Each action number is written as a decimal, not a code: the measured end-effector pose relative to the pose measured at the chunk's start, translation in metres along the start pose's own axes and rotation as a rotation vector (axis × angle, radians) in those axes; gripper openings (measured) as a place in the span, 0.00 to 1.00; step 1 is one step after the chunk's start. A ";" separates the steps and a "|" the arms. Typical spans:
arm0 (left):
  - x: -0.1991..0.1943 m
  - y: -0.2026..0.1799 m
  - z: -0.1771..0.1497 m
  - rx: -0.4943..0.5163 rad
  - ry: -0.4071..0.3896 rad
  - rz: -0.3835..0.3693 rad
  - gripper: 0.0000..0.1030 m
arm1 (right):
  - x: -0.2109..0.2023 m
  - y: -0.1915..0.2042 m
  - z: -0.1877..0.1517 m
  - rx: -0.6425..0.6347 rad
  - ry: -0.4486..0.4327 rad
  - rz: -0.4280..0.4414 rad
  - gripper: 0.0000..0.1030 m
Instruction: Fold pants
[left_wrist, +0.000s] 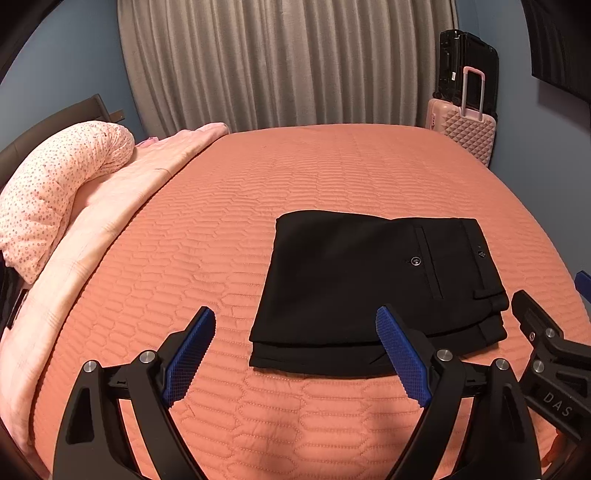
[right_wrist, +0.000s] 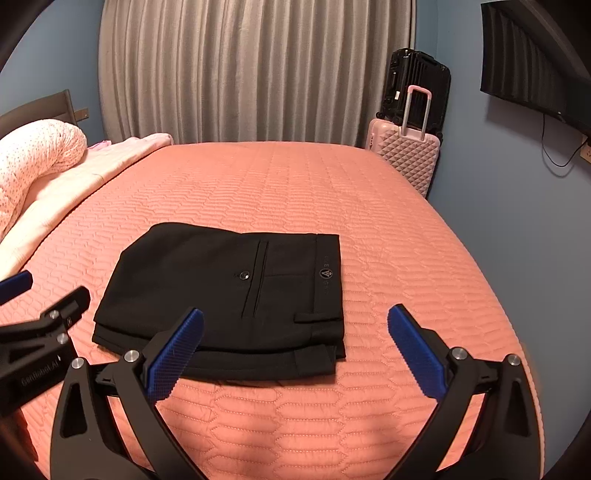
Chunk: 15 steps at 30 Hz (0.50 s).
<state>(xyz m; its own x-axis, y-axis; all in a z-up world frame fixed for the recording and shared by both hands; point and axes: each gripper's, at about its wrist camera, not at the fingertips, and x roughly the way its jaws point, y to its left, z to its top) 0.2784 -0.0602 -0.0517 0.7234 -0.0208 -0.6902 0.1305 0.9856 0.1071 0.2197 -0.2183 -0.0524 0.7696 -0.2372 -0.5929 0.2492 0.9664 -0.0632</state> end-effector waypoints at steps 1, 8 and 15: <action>0.000 0.000 0.000 0.002 -0.001 0.006 0.84 | 0.000 0.000 -0.001 -0.002 -0.001 -0.001 0.96; 0.006 0.000 0.001 0.002 0.039 -0.015 0.84 | -0.003 0.003 -0.001 -0.015 -0.010 0.005 0.96; 0.008 0.001 0.004 0.001 0.039 -0.011 0.84 | -0.006 0.005 0.000 -0.018 -0.021 0.011 0.96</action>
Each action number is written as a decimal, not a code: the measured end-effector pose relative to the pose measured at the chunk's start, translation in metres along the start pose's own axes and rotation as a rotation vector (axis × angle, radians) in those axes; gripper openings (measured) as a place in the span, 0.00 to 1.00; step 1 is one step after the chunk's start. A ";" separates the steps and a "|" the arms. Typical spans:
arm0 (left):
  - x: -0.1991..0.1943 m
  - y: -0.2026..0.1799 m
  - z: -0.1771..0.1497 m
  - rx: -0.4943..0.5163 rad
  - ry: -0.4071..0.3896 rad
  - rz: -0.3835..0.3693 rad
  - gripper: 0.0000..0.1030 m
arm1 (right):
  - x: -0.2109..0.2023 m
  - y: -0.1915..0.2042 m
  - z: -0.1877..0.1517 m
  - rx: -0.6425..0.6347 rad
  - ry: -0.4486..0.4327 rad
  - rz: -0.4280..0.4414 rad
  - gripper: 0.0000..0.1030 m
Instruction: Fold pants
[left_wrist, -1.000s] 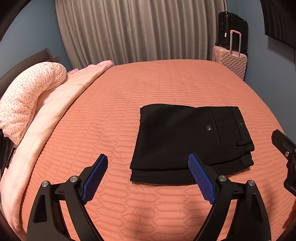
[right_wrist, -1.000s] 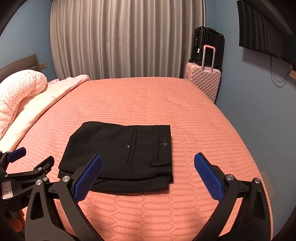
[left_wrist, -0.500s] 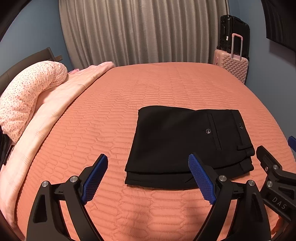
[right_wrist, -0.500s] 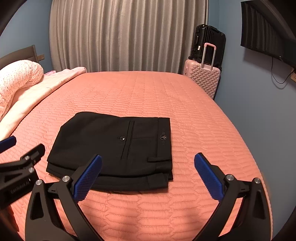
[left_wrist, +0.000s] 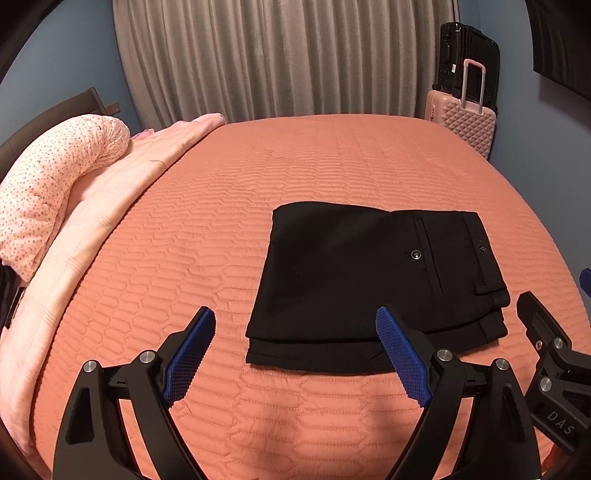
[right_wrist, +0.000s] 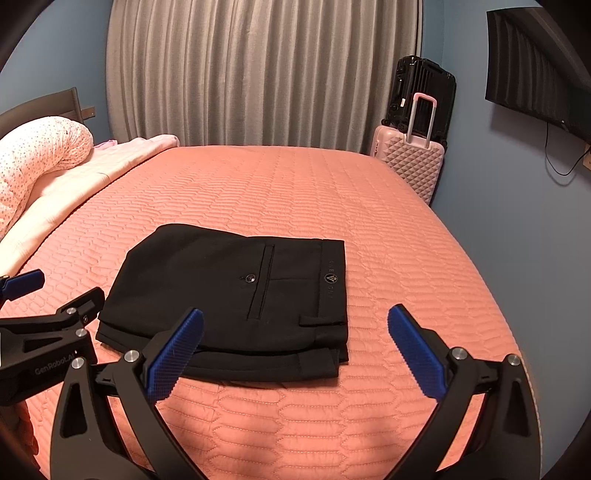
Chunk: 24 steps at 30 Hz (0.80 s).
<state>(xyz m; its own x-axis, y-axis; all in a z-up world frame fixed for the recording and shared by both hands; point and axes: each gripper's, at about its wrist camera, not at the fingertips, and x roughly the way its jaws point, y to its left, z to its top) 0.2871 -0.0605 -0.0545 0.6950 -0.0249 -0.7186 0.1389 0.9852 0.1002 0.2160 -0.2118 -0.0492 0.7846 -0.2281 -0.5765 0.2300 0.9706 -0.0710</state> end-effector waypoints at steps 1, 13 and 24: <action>0.000 0.000 0.001 0.001 -0.001 -0.003 0.84 | 0.000 0.000 0.000 0.000 -0.001 0.002 0.96; -0.014 -0.002 0.008 0.017 -0.100 0.017 0.85 | -0.004 0.000 -0.002 -0.002 -0.016 0.005 0.96; -0.020 -0.010 0.010 0.042 -0.133 0.012 0.85 | -0.006 0.002 0.005 0.014 -0.025 -0.001 0.96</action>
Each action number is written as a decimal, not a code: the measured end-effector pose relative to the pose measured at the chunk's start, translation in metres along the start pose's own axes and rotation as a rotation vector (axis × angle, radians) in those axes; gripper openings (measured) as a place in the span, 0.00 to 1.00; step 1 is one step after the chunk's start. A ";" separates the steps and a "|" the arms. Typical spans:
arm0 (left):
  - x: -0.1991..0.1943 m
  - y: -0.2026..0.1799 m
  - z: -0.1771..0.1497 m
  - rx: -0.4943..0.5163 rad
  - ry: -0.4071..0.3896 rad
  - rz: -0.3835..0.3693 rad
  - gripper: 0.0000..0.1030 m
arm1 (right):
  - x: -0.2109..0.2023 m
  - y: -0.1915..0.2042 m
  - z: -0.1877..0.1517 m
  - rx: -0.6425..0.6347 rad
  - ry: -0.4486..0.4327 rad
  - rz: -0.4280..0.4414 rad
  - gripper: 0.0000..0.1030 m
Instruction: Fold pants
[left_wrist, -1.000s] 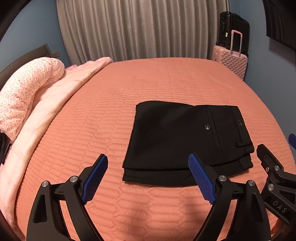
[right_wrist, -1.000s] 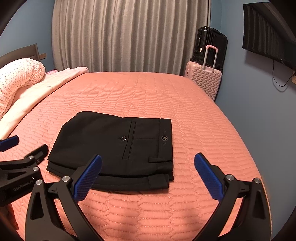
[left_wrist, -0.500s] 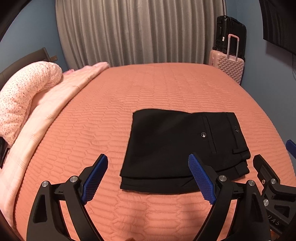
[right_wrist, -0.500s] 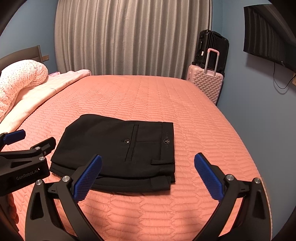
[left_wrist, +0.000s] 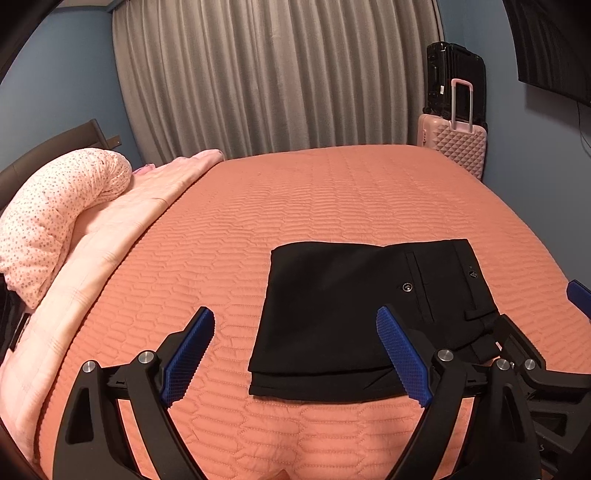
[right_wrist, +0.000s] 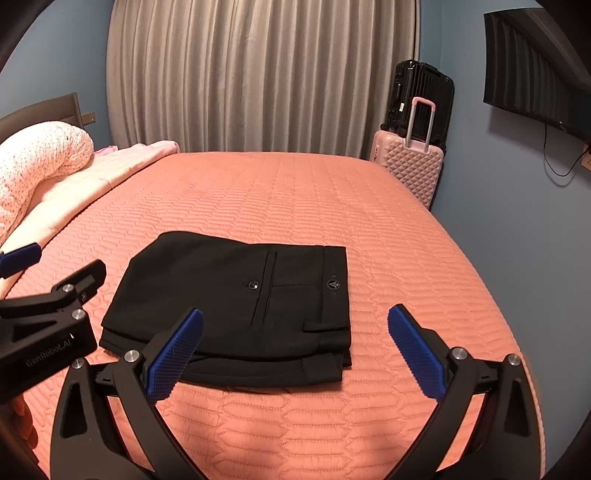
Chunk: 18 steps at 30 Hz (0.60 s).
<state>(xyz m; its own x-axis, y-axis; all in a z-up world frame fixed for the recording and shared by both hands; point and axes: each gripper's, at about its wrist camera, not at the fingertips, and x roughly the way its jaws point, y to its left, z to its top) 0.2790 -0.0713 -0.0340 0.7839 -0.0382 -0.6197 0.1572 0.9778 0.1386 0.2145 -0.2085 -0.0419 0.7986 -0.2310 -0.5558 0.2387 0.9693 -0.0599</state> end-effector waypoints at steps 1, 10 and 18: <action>0.000 0.000 0.000 0.001 -0.001 0.000 0.85 | 0.000 0.000 0.000 0.004 -0.002 0.001 0.96; -0.001 0.005 0.004 -0.015 -0.002 0.012 0.85 | -0.001 0.000 0.005 0.031 -0.009 -0.010 0.96; -0.001 0.008 0.006 -0.031 0.009 -0.006 0.85 | -0.002 0.000 0.006 0.041 -0.011 -0.009 0.96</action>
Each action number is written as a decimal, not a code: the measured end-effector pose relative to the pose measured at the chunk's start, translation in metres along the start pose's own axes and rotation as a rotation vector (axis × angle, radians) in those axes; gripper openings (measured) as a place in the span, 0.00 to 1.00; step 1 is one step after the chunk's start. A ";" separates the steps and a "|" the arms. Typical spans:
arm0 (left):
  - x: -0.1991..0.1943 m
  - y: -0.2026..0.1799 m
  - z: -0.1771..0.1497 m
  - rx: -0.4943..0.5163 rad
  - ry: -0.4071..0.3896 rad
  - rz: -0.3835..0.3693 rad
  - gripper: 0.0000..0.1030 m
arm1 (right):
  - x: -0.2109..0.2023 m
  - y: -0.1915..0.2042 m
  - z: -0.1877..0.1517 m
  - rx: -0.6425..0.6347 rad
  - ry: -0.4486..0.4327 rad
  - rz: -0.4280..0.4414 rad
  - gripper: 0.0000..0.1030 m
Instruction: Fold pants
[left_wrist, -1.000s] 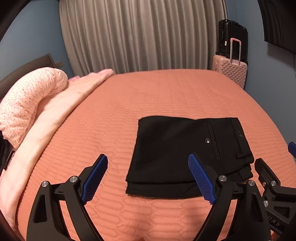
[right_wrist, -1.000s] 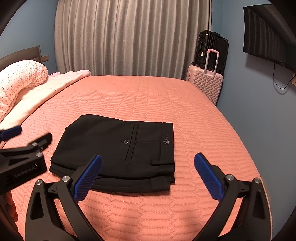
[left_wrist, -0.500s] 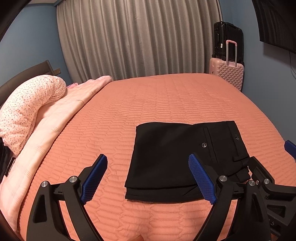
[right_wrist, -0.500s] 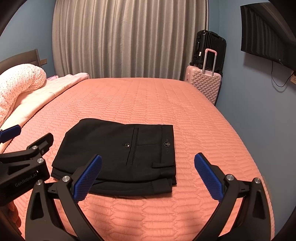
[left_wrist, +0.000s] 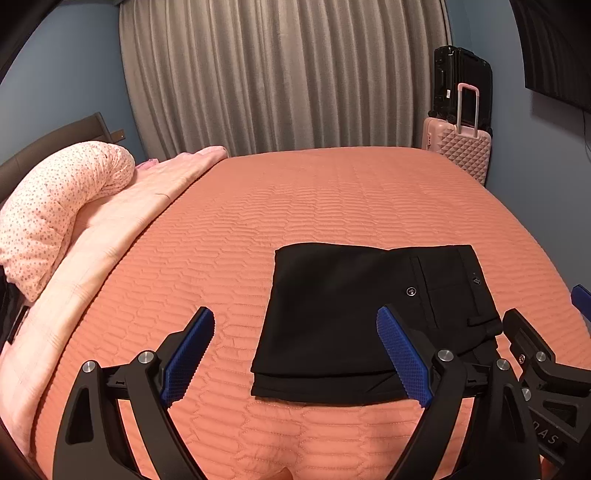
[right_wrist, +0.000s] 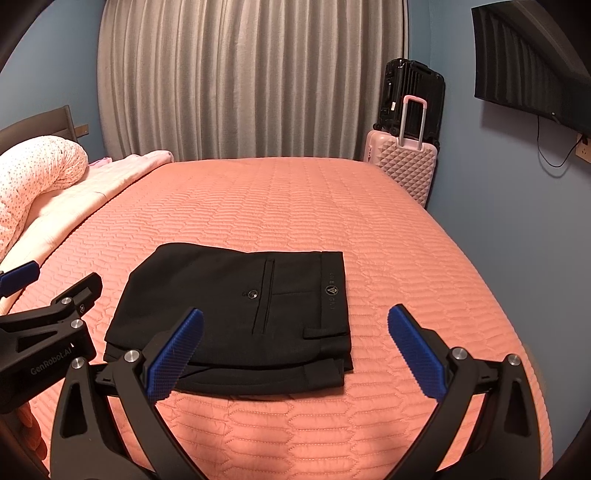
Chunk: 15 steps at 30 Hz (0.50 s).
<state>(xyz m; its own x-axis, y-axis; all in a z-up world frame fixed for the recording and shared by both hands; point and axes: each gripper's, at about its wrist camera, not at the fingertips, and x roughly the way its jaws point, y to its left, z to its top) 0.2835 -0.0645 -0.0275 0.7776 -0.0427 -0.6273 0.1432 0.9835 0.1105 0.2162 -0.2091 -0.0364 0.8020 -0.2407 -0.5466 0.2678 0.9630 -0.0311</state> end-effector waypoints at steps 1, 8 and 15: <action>0.000 0.001 0.000 -0.004 0.000 -0.001 0.85 | 0.000 0.000 0.000 -0.001 0.000 0.000 0.96; -0.004 0.001 0.003 -0.003 -0.025 0.020 0.85 | 0.000 0.001 -0.002 -0.001 -0.002 0.003 0.96; -0.007 0.004 0.006 -0.027 -0.038 -0.013 0.87 | 0.000 0.000 -0.003 0.006 -0.006 0.006 0.96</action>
<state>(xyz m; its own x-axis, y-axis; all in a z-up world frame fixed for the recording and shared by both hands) 0.2822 -0.0609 -0.0175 0.7988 -0.0613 -0.5984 0.1368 0.9872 0.0815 0.2147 -0.2083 -0.0385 0.8066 -0.2361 -0.5419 0.2665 0.9635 -0.0232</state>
